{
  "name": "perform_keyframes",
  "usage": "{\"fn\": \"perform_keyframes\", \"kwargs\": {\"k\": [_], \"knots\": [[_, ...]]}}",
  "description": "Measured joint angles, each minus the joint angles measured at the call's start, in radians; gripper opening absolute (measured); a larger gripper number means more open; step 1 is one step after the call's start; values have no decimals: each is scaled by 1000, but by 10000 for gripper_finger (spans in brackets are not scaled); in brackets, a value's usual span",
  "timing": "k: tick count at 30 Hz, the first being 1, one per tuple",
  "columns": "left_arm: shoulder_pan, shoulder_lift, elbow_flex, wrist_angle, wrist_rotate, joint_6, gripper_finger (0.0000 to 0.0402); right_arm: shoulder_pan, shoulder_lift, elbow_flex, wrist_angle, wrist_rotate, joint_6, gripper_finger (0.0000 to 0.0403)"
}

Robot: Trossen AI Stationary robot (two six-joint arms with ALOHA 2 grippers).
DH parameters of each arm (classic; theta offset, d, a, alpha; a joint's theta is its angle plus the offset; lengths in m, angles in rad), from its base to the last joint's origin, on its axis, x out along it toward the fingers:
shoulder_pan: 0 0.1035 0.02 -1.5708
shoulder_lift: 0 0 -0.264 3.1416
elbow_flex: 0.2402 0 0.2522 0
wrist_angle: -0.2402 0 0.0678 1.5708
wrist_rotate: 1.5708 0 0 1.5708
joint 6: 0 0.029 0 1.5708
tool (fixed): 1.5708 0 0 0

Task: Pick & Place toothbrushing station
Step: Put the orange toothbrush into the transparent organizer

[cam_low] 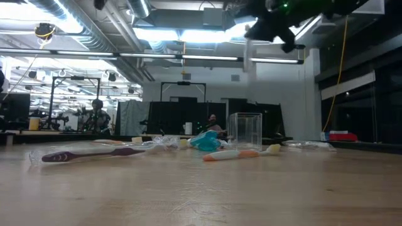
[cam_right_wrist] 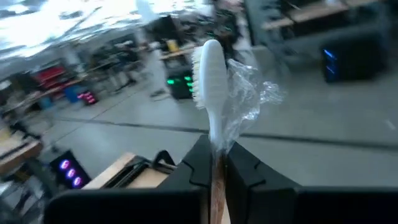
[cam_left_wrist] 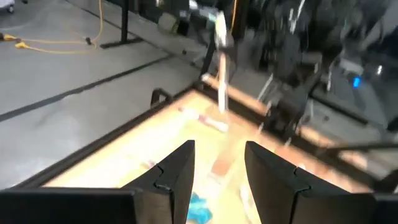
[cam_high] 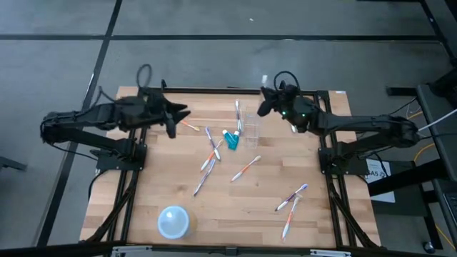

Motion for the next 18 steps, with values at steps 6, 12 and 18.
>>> {"fn": "perform_keyframes", "kwargs": {"k": [6, 12, 18], "knots": [[-61, 3, -114, 82, -104, -62, 136, -137, 86, -9, 86, -297, -61, 16], [-148, -45, -209, 168, -181, -135, 136, -301, 171, -82, 275, -596, -29, 16], [-250, -36, -226, 187, -277, -191, 136, -438, 261, -103, 402, -821, 12, 16]]}}
